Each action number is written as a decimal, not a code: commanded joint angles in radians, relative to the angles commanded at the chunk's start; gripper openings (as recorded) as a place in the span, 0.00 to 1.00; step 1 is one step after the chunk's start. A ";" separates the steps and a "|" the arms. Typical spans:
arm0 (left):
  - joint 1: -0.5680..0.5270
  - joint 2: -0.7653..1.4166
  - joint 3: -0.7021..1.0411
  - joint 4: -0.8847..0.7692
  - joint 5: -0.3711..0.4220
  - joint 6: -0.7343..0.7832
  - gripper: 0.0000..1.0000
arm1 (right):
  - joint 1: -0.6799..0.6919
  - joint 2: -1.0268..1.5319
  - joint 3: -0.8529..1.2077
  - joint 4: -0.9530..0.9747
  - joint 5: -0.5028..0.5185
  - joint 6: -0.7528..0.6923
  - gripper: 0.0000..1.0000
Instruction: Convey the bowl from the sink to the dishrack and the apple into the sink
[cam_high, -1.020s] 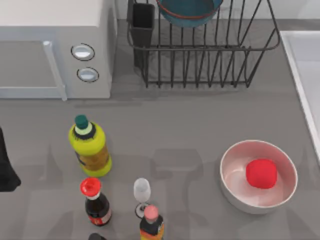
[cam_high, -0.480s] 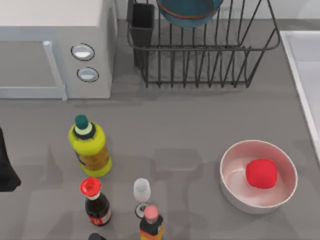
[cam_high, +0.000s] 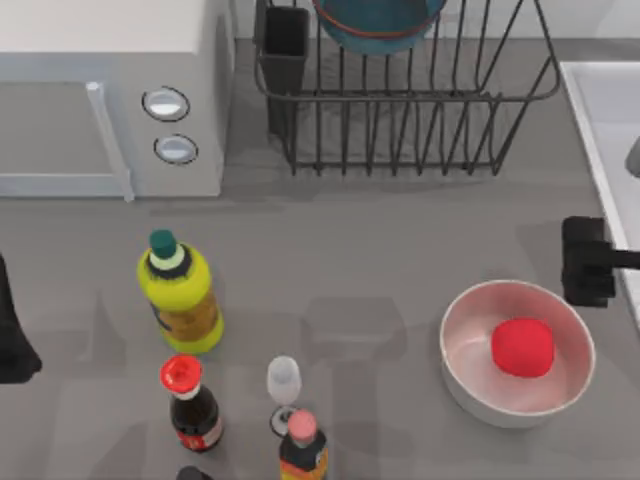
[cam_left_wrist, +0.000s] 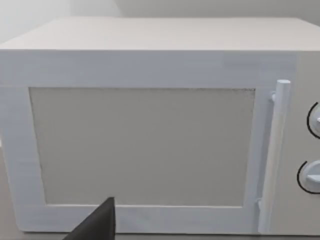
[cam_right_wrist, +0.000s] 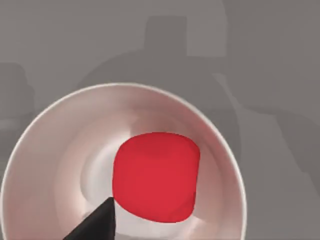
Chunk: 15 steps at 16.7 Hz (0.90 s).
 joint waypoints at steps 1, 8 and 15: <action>0.000 0.000 0.000 0.000 0.000 0.000 1.00 | 0.021 0.076 0.057 -0.047 0.001 0.023 1.00; 0.000 0.000 0.000 0.000 0.000 0.000 1.00 | 0.138 0.471 0.343 -0.293 0.000 0.134 1.00; 0.000 0.000 0.000 0.000 0.000 0.000 1.00 | 0.153 0.534 0.387 -0.333 0.001 0.155 1.00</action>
